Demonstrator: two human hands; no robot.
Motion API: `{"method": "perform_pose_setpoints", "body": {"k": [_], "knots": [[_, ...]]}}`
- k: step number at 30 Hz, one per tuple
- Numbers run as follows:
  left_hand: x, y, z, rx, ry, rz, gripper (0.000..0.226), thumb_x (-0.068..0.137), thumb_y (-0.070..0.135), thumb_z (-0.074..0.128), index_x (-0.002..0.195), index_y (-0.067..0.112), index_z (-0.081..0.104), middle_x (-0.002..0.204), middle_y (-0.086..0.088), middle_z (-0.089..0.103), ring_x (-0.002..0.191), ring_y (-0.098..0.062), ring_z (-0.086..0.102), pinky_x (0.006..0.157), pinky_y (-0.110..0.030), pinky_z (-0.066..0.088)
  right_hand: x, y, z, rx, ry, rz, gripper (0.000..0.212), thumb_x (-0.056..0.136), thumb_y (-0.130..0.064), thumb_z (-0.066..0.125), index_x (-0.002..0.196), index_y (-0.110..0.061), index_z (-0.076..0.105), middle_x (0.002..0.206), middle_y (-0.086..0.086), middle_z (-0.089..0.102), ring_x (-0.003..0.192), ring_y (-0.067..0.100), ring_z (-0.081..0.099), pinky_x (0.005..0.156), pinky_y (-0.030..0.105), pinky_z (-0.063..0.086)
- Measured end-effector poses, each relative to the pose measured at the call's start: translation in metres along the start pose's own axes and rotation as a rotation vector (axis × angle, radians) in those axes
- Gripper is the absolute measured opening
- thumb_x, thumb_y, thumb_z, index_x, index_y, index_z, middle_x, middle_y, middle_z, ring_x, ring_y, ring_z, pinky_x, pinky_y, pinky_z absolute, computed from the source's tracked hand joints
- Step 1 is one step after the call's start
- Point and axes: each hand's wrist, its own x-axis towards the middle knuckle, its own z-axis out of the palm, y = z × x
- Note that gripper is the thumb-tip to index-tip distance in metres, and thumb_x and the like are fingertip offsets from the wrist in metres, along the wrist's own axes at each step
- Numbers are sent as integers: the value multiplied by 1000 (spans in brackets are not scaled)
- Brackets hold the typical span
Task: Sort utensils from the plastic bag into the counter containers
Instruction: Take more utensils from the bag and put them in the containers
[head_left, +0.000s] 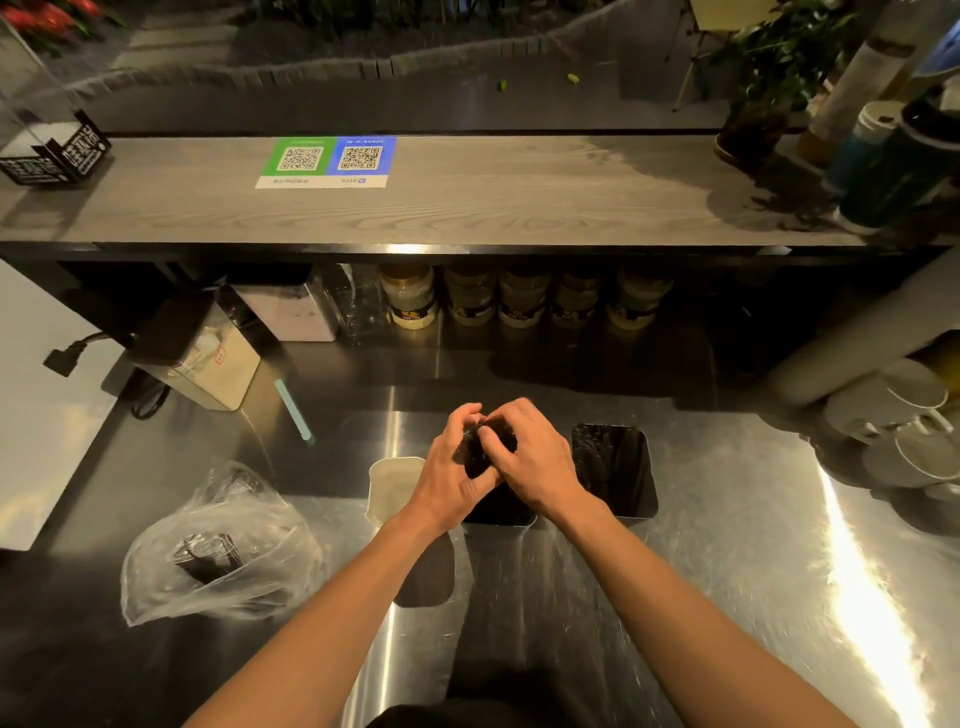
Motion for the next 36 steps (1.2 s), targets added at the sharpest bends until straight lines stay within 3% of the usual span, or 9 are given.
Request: {"method": "perform_pose_setpoints", "body": {"k": [3,5,8,16,18,21,26,31,36], "knots": [[-9,5,-3,-3,14,26,55,88,61,55,137,50,32,130,23,56,122,-9,57,105,-35,49,-2,-3,-5,-9,-27,-54,47,98,-54,43,140,-33,45,125,-11,57,112,7,52,90,28,43],[-10,6,-4,0,74,48,47,91,70,42,135,54,33,128,28,55,121,-5,56,103,-24,46,-2,-4,-5,-36,-35,-110,52,100,-56,29,141,-32,49,130,-9,56,116,8,50,94,28,44],[-7,-2,-2,13,102,-4,54,97,64,29,139,32,39,131,6,58,121,-14,55,107,-42,44,-1,2,-1,-83,-96,-104,43,106,-43,30,136,-31,58,132,-8,60,117,11,53,98,34,45],[-8,-6,0,115,173,49,40,99,39,45,138,29,44,130,10,57,119,-7,55,105,-37,47,-3,7,0,-159,-137,-175,39,105,-32,41,140,-20,54,139,-2,58,125,15,53,107,40,41],[-11,-4,1,136,135,112,41,101,38,40,137,22,50,133,7,56,121,-8,54,106,-37,46,-4,9,0,-175,-169,-204,37,106,-32,38,135,-19,56,137,-2,59,121,15,56,106,39,42],[-13,-5,2,206,85,157,55,103,44,25,148,19,45,147,5,49,134,-8,46,114,-30,35,-6,11,-1,-187,-95,-197,41,107,-32,37,141,-17,53,146,-1,53,134,13,46,115,32,32],[-13,-7,12,168,129,61,51,104,45,29,146,23,46,144,8,51,131,-8,49,113,-35,41,-13,12,5,-164,-161,-159,46,108,-35,36,151,-21,40,155,-3,42,142,13,39,118,31,26],[-12,-5,20,131,204,26,44,105,32,33,146,21,44,144,8,51,129,-1,48,111,-24,39,-16,11,11,-251,-181,-197,48,109,-32,31,155,-19,34,163,0,28,149,14,28,124,33,16],[-13,-12,26,124,235,-56,46,104,36,30,143,18,47,144,4,50,128,-6,49,113,-33,41,-8,14,3,-338,-234,-187,48,108,-41,27,152,-27,39,168,-2,9,153,17,12,123,34,5]]}}
